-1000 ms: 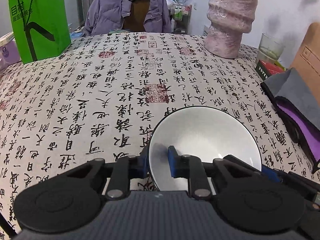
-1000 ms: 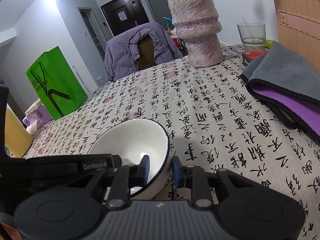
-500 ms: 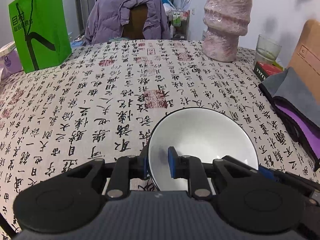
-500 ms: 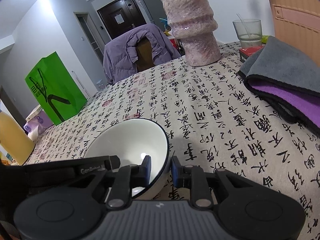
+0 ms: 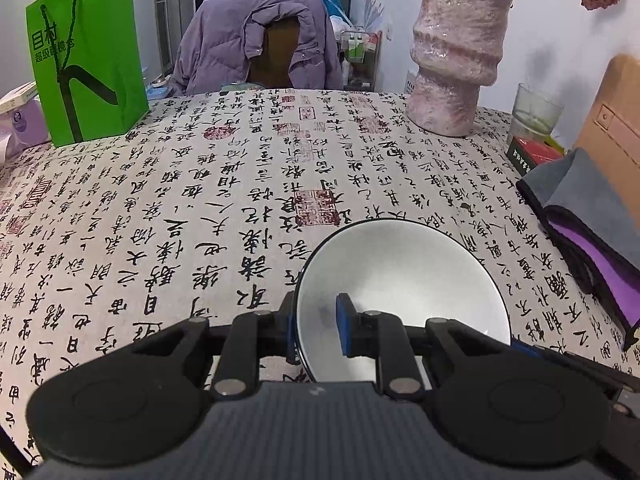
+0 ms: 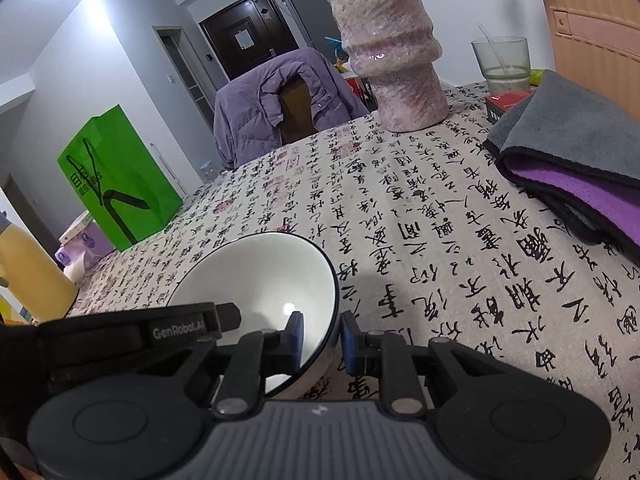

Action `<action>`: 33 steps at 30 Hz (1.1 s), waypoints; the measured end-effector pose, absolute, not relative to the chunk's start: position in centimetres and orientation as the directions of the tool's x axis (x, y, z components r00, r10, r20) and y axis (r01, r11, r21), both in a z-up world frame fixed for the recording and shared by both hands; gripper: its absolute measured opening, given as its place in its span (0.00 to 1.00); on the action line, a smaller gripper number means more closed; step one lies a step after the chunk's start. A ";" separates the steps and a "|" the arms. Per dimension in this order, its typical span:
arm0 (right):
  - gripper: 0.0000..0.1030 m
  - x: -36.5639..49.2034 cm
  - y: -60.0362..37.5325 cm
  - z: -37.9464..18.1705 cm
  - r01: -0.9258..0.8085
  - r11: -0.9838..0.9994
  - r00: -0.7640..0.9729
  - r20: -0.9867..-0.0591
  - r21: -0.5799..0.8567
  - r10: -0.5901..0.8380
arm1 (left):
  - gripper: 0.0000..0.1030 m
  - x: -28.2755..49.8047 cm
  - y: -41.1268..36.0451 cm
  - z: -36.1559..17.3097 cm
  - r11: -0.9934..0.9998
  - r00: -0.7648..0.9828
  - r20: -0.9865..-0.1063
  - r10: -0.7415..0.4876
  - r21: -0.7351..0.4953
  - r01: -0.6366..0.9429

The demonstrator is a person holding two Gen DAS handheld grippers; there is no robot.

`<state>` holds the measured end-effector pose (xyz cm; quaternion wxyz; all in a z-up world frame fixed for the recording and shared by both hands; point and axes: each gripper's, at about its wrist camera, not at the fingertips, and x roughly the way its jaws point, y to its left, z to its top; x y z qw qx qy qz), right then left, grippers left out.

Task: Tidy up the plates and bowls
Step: 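Close both grippers on the white bowl rim, then lift the white bowl with both grippers and turn toward the black bag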

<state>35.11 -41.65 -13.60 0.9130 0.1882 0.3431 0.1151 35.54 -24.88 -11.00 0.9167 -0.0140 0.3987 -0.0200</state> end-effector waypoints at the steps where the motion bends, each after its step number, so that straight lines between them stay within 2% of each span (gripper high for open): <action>1: 0.18 35.0 -41.7 -13.5 -0.083 0.902 0.741 -0.579 0.425 0.341 | 0.20 35.5 -24.9 -11.0 0.999 0.682 -0.729 -0.049 -0.043 0.026; 8: 0.18 34.4 -41.7 -12.9 -0.108 0.890 0.764 -0.536 0.444 0.360 | 0.20 34.6 -24.5 -10.4 0.999 0.701 -0.712 -0.050 -0.033 0.037; 19: 0.18 32.5 -39.4 -10.8 -0.162 0.911 0.823 -0.457 0.380 0.337 | 0.20 33.0 -23.0 -8.4 0.999 0.761 -0.648 -0.035 -0.014 0.035; 33: 0.18 31.2 -36.7 -9.0 -0.184 0.928 0.833 -0.450 0.326 0.323 | 0.21 31.5 -20.7 -7.5 1.000 0.777 -0.629 -0.028 -0.023 0.017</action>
